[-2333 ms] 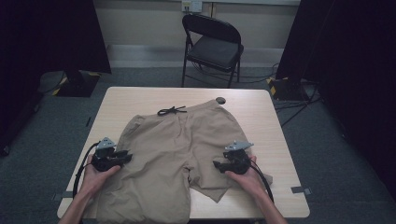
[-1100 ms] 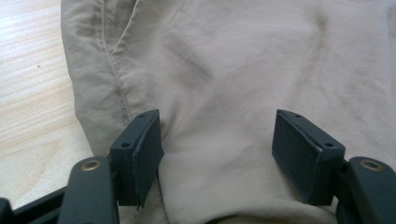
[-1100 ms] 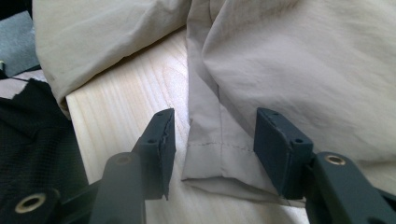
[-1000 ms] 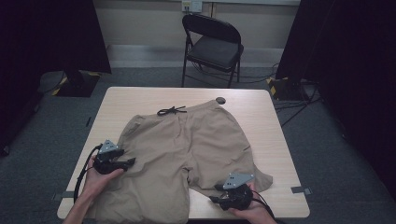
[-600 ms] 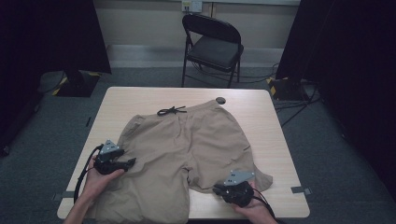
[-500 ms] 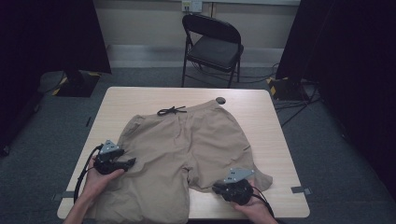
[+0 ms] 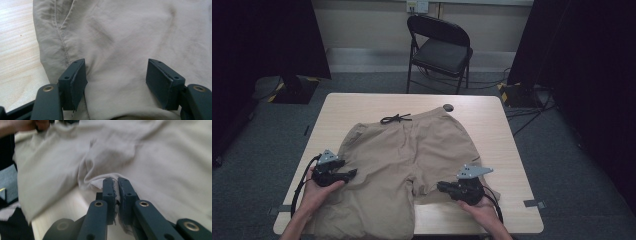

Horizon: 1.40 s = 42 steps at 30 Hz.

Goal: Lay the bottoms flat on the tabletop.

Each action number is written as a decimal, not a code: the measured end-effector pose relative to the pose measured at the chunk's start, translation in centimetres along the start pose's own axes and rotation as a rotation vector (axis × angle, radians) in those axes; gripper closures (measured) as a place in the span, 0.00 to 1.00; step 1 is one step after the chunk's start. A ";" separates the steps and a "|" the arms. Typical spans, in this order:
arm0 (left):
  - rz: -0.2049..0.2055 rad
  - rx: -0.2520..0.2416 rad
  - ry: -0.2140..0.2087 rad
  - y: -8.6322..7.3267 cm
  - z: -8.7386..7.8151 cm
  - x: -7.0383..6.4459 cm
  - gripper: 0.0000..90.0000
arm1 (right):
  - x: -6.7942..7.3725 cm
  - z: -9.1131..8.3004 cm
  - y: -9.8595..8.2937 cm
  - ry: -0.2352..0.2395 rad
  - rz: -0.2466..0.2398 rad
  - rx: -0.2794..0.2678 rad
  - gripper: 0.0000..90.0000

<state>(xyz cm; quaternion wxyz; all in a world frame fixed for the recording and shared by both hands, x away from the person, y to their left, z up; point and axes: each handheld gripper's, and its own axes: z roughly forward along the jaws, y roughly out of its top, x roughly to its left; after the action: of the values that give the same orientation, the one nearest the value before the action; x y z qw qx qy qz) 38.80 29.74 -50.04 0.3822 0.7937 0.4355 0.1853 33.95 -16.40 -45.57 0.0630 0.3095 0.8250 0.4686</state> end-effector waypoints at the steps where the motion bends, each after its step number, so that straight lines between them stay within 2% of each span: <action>1: 0.004 0.001 0.004 0.0 0.0 -0.1 0.36 | 0.0 0.0 0.5 -0.001 -0.002 -0.010 0.95; 6: -0.014 -0.003 -0.012 0.0 0.0 0.1 0.35 | 0.0 0.8 3.5 0.003 -0.009 -0.063 0.95; 11: -0.013 -0.006 -0.008 0.0 0.0 0.1 0.35 | 0.4 2.3 6.8 0.029 -0.030 -0.097 0.95; 18: -0.016 -0.005 -0.014 0.0 0.0 0.1 0.35 | 1.6 5.7 11.3 0.096 -0.046 -0.113 0.95; 19: -0.016 -0.005 -0.014 0.0 0.0 0.1 0.35 | 1.6 5.7 11.3 0.096 -0.046 -0.113 0.95; 20: -0.009 -0.003 -0.009 0.0 0.0 0.2 0.35 | 2.1 6.9 12.4 0.115 -0.050 -0.116 0.95; 22: -0.010 -0.002 -0.011 0.0 -0.1 0.2 0.35 | 2.5 8.1 13.4 0.129 -0.055 -0.115 0.95; 26: -0.014 -0.004 -0.015 0.0 0.0 0.2 0.35 | 3.3 11.4 15.1 0.165 -0.048 -0.096 0.95; 28: -0.020 -0.007 -0.015 0.0 0.0 0.2 0.35 | 3.3 13.3 15.2 0.167 -0.039 -0.067 0.94; 30: -0.019 -0.007 -0.016 0.0 0.0 0.2 0.35 | 3.1 15.0 14.9 0.170 -0.028 -0.030 0.85; 32: -0.020 -0.008 -0.014 0.0 -0.1 0.2 0.35 | 2.8 16.3 14.1 0.152 -0.017 0.016 0.73; 34: -0.025 -0.009 -0.021 0.0 -0.1 0.3 0.35 | 2.4 16.1 13.3 0.157 -0.010 0.012 0.66; 37: -0.030 -0.009 -0.025 0.0 -0.1 0.3 0.35 | 2.1 14.1 12.4 0.143 -0.007 0.001 0.60; 40: -0.020 -0.008 -0.016 0.0 0.0 0.2 0.35 | 1.6 11.2 10.8 0.144 -0.008 -0.018 0.62; 42: -0.010 -0.003 -0.011 0.0 0.0 0.2 0.35 | 1.3 9.7 9.4 0.139 -0.005 -0.009 0.68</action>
<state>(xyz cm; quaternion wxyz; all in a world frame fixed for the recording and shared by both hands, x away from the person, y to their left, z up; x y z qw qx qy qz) 38.87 29.92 -50.03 0.3865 0.7922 0.4368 0.1795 41.01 -5.03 -43.03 0.0078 0.2738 0.8261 0.4925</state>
